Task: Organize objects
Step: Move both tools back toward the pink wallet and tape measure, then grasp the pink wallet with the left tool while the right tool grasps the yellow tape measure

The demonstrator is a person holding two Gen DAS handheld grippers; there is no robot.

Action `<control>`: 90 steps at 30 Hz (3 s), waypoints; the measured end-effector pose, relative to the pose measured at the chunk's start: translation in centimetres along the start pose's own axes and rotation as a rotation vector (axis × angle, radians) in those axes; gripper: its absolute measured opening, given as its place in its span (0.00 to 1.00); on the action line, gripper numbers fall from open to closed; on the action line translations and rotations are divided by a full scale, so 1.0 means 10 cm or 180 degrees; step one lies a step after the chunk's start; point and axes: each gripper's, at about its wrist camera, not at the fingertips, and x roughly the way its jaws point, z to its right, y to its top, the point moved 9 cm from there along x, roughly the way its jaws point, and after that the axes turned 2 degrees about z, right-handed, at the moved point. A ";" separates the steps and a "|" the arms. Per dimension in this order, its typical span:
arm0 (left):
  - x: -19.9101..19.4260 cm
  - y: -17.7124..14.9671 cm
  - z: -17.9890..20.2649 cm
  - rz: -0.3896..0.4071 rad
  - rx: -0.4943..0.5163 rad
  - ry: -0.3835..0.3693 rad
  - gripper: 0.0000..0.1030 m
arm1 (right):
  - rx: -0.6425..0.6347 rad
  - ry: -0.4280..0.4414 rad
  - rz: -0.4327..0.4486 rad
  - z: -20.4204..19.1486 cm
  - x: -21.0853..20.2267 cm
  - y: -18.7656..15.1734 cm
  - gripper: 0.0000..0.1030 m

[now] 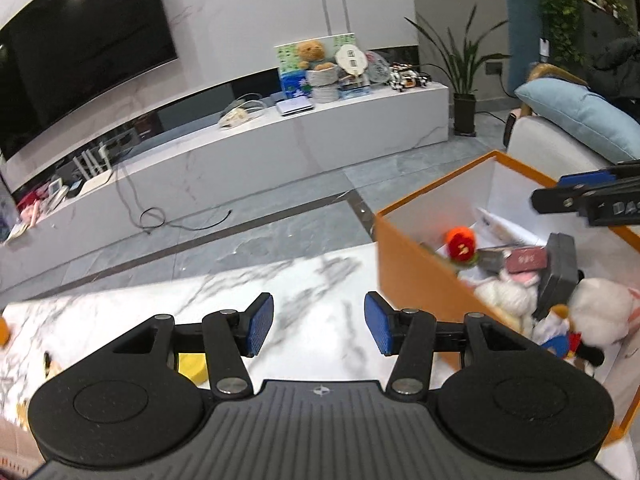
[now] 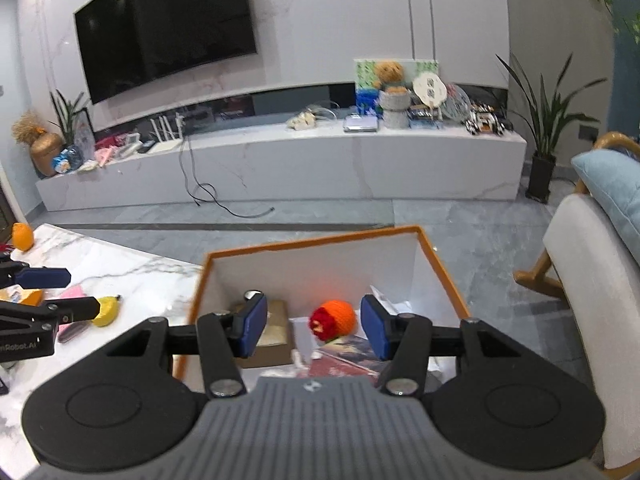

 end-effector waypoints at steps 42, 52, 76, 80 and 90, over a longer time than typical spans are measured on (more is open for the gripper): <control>0.25 -1.19 -1.70 0.0145 -0.0772 0.0360 0.86 | -0.1012 0.0444 -0.0431 -2.20 0.34 -0.84 0.70; 0.58 -1.25 -2.20 0.0094 -0.1659 0.0654 0.88 | -0.0763 0.0500 -0.0446 -2.47 0.80 -0.73 0.77; 0.95 -1.20 -2.19 -0.0271 -0.1242 0.0732 0.90 | -0.0542 0.0449 -0.0564 -2.55 1.39 -0.87 0.77; 0.90 -1.25 -2.22 -0.0315 -0.1243 0.0725 0.90 | -0.0521 0.0426 -0.0550 -2.60 1.49 -0.85 0.77; 0.62 -1.46 -2.20 -0.0312 -0.1125 0.0560 0.90 | -0.0477 0.0446 -0.0582 -2.89 1.77 -0.75 0.77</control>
